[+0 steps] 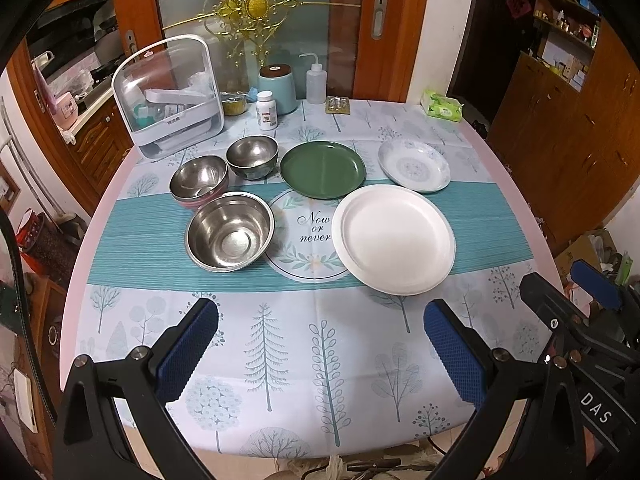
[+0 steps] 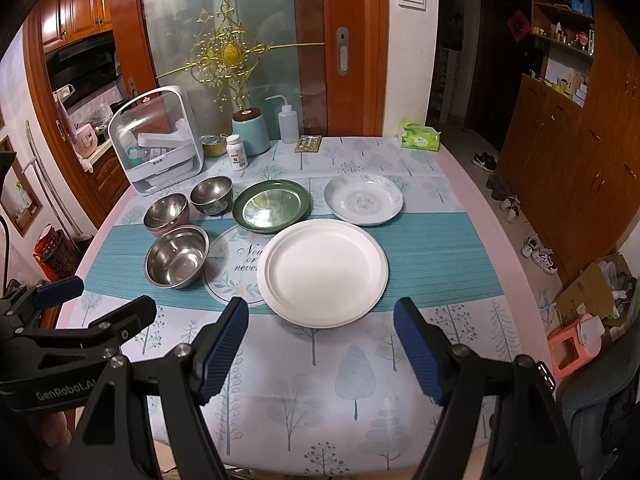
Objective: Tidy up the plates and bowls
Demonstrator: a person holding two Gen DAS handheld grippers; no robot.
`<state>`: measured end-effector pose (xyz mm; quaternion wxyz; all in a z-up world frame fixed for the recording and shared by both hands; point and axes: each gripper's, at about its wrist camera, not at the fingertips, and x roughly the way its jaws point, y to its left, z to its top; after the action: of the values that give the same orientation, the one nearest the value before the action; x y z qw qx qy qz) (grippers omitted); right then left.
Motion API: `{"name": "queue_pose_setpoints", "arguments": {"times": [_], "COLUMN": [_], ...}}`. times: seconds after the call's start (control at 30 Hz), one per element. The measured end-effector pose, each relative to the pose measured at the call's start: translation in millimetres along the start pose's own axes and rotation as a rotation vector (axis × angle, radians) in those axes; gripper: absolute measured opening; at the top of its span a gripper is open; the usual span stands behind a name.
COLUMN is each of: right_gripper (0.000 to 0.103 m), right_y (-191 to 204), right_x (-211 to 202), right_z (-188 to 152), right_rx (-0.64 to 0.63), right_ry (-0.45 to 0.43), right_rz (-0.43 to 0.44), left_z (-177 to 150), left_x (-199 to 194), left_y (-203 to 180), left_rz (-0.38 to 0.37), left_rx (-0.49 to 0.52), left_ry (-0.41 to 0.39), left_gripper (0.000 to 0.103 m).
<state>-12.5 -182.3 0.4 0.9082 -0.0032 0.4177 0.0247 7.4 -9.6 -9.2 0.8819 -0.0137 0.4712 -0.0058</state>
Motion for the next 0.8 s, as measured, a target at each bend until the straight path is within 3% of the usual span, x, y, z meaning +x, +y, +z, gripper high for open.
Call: {"name": "queue_pose_setpoints", "arguments": {"times": [0.8], "right_gripper": [0.076], "right_y": [-29.4], "right_x": [-2.6], "right_z": [-6.7], "right_rx": [-0.028], "right_ry": [0.008], "right_rz": [0.053], "left_z": [-18.0], "left_x": [-4.8], "left_y": [-28.1], "left_rz": [0.045], "left_rx": [-0.050], "left_ry": [0.008], "left_gripper": [0.102]}}
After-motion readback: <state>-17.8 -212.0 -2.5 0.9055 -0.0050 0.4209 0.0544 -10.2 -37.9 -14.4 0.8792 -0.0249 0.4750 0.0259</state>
